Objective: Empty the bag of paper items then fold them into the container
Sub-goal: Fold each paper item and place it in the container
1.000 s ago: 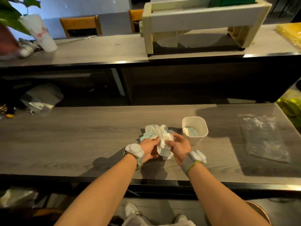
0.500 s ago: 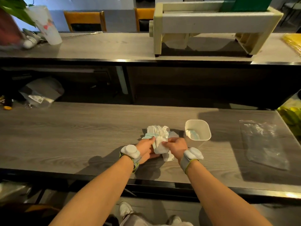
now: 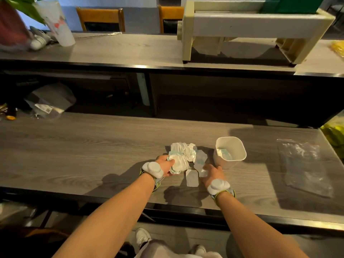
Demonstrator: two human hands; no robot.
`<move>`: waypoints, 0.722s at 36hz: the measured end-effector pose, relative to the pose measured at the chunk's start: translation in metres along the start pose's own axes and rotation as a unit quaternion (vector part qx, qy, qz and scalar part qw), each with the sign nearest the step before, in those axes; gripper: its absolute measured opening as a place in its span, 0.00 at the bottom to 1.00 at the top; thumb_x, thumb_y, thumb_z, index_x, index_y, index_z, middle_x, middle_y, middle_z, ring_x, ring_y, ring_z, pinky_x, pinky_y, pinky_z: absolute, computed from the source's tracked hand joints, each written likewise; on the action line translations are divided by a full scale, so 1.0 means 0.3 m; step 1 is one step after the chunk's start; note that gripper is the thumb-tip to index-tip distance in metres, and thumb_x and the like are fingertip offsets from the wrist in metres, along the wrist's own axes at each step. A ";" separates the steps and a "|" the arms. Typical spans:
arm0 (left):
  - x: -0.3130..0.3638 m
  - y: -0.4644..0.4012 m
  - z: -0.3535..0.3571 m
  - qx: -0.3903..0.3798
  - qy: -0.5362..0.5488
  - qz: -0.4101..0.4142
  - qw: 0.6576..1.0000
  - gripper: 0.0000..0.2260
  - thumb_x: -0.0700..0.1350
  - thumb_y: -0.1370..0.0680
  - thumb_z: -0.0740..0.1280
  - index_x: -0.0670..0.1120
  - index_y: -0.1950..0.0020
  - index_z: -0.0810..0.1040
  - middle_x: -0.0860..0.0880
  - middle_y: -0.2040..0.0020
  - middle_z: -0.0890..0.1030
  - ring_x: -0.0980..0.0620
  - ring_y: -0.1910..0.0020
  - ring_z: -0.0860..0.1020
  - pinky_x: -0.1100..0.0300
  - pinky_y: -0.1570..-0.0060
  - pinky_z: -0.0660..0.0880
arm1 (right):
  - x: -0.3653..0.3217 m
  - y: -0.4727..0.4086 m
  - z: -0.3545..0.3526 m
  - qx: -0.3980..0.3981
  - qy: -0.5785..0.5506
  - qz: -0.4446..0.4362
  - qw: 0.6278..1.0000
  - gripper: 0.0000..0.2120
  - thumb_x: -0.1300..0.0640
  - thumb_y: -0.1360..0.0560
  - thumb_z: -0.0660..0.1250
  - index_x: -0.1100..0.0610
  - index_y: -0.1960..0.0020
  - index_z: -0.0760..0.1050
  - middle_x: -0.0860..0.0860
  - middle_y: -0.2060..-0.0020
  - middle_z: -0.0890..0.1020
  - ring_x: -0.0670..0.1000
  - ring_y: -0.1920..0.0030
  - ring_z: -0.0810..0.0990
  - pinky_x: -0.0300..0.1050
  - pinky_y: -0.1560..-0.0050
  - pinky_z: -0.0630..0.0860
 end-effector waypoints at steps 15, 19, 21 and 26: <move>0.017 0.023 0.043 -0.014 -0.014 -0.010 1.000 0.13 0.39 0.21 0.62 0.43 0.37 0.75 0.41 0.39 0.77 0.40 0.43 0.76 0.42 0.48 0.78 | -0.130 0.063 -0.097 0.085 -0.308 -0.023 0.947 0.16 0.63 0.23 0.59 0.59 0.38 0.76 0.58 0.58 0.82 0.58 0.60 0.81 0.46 0.61 0.79; 0.027 0.049 0.091 -0.038 0.026 0.000 0.999 0.09 0.40 0.20 0.61 0.49 0.42 0.75 0.43 0.45 0.79 0.44 0.51 0.79 0.47 0.53 0.79 | -0.174 0.046 -0.072 0.036 -0.330 -0.029 0.943 0.17 0.65 0.24 0.59 0.61 0.37 0.77 0.59 0.56 0.80 0.53 0.67 0.79 0.39 0.72 0.75; 0.024 0.057 0.105 -0.050 0.057 -0.009 0.997 0.12 0.39 0.19 0.60 0.47 0.37 0.74 0.42 0.45 0.78 0.46 0.55 0.78 0.51 0.57 0.78 | -0.177 0.040 -0.081 0.039 -0.314 -0.034 0.948 0.19 0.63 0.26 0.60 0.59 0.37 0.77 0.58 0.54 0.82 0.56 0.63 0.81 0.46 0.63 0.80; 0.033 0.053 0.076 -0.039 -0.011 0.011 0.999 0.18 0.39 0.19 0.60 0.40 0.29 0.67 0.38 0.30 0.71 0.45 0.46 0.72 0.50 0.48 0.76 | -0.205 0.055 -0.129 0.024 -0.155 -0.089 0.984 0.20 0.61 0.25 0.59 0.55 0.35 0.77 0.57 0.38 0.80 0.58 0.39 0.78 0.43 0.41 0.74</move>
Point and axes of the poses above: each hand's wrist, its own y-axis away from the middle knuckle, its own z-axis out of the palm, x = y × z, the point moved 8 cm from there along -y, towards the middle knuckle
